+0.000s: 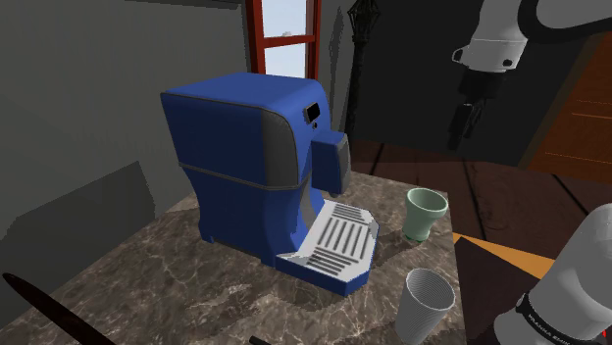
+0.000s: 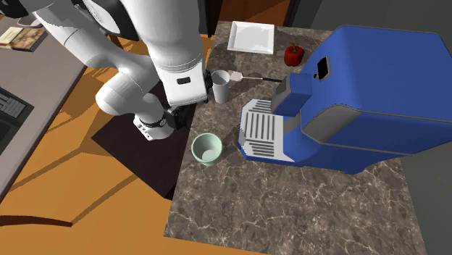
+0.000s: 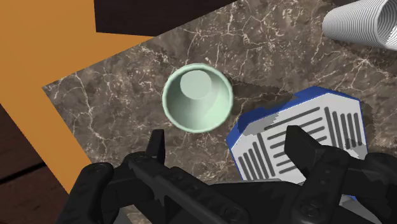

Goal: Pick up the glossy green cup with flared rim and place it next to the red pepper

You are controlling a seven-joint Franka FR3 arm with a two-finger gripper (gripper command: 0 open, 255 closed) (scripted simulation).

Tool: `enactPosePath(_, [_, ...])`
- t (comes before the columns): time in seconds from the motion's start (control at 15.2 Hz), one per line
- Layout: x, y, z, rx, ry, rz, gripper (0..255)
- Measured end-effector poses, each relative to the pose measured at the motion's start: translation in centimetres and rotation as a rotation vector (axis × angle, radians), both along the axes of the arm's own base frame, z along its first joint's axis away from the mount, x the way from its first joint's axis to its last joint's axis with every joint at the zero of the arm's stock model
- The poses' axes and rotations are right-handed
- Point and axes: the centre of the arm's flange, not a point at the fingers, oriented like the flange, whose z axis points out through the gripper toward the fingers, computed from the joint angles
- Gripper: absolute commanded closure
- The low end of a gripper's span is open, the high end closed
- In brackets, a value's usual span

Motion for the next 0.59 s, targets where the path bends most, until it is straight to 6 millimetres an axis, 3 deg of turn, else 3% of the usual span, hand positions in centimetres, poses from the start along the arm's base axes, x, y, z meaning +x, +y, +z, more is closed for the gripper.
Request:
enactPosePath(0.26, [0.7, -1.2, -2.3, 0.019, 0.009, 0.009, 0])
enactPosePath(0.59, [2.5, -4.4, -8.3, 0.065, 0.029, 0.029, 0])
